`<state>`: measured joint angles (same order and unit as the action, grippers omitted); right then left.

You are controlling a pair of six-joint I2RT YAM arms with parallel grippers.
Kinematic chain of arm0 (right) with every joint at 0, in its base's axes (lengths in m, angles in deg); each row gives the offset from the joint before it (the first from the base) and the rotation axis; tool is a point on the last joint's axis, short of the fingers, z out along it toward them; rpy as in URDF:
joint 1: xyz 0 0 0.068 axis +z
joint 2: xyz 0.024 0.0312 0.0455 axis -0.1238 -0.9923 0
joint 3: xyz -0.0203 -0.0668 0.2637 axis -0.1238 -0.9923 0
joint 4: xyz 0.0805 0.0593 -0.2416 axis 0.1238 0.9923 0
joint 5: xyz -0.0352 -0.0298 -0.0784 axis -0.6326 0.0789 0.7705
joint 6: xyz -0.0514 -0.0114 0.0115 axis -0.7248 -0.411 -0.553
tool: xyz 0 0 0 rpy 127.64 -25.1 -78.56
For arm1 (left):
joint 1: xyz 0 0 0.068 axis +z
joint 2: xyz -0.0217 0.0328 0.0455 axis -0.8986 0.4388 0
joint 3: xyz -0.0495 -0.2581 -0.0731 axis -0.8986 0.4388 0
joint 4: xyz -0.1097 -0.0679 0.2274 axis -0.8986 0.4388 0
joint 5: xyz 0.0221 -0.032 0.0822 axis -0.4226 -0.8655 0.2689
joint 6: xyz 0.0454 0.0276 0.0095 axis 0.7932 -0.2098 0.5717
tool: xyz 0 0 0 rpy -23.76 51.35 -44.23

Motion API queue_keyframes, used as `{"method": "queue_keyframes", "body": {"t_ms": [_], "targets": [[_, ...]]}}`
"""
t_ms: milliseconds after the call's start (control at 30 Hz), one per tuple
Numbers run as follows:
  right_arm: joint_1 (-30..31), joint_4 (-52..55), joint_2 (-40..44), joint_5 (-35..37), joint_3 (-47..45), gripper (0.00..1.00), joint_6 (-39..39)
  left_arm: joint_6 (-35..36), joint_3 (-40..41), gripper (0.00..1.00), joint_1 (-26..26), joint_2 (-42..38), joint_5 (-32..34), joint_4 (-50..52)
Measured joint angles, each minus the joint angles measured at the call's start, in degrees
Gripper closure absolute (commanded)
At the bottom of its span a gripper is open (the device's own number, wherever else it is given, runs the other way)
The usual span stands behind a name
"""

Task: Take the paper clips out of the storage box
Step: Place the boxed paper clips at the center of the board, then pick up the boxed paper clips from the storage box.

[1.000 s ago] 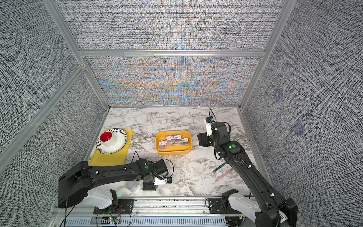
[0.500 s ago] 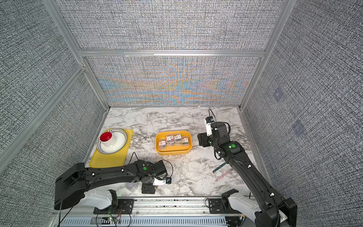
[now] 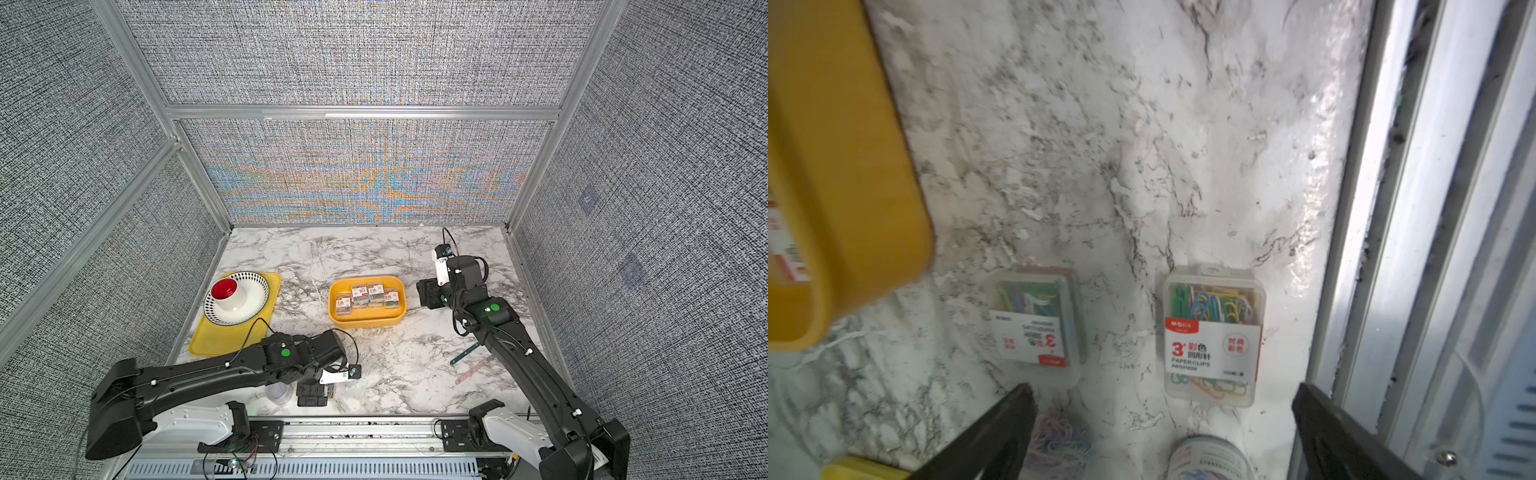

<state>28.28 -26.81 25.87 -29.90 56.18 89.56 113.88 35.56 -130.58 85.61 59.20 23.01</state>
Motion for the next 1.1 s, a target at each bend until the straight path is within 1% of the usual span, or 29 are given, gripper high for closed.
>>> {"method": "queue_keyframes", "body": {"t_ms": [67,167,267,333,367,433,500,567,700,800,867,967,1100], "targets": [[0.13,0.09,-0.07,-0.02,0.39,0.24,0.02,-0.2,-2.01,0.0,0.0,-3.02,1.81,1.16],[0.42,0.13,-0.5,-0.22,1.33,0.24,0.04,-1.33,-5.25,0.0,0.0,-7.15,6.47,1.64],[1.05,0.26,-1.33,-0.26,2.43,0.24,-0.04,-2.1,-6.64,0.03,0.52,-10.97,12.2,-1.38],[1.84,0.33,-2.16,-0.39,3.39,0.24,-0.39,-2.84,-6.73,0.05,1.99,-12.48,15.26,-4.94],[2.49,0.42,-2.67,-0.39,4.0,0.24,-0.83,-3.34,-6.78,0.06,3.21,-12.87,16.46,-6.71],[4.31,0.72,-3.67,-0.44,5.33,0.25,-2.38,-5.38,-7.26,0.11,7.04,-13.0,18.1,-10.14],[7.21,0.85,-4.74,-0.42,6.82,0.26,-4.87,-9.22,-8.2,0.17,12.85,-12.46,19.21,-13.51],[10.58,0.96,-5.6,-0.33,7.67,0.26,-8.22,-13.62,-8.7,0.2,18.49,-11.63,19.78,-15.43],[16.83,3.19,-9.38,-0.61,10.29,0.27,-16.17,-23.61,-7.69,0.21,30.47,-11.13,19.34,-16.37],[18.84,5.99,-13.51,-0.33,13.14,0.28,-21.35,-29.64,-4.7,0.23,37.86,-12.59,15.96,-16.96],[20.24,7.89,-16.15,-0.39,14.67,0.27,-25.42,-33.03,-2.69,0.24,41.77,-13.7,13.55,-17.16],[21.9,11.43,-20.28,-0.57,17.57,0.27,-31.76,-36.46,-1.07,0.25,45.33,-14.38,10.36,-17.44],[21.88,15.26,-26.45,0.28,22.86,0.27,-40.13,-39.17,-0.28,0.24,46.97,-14.45,7.56,-17.49]]}}
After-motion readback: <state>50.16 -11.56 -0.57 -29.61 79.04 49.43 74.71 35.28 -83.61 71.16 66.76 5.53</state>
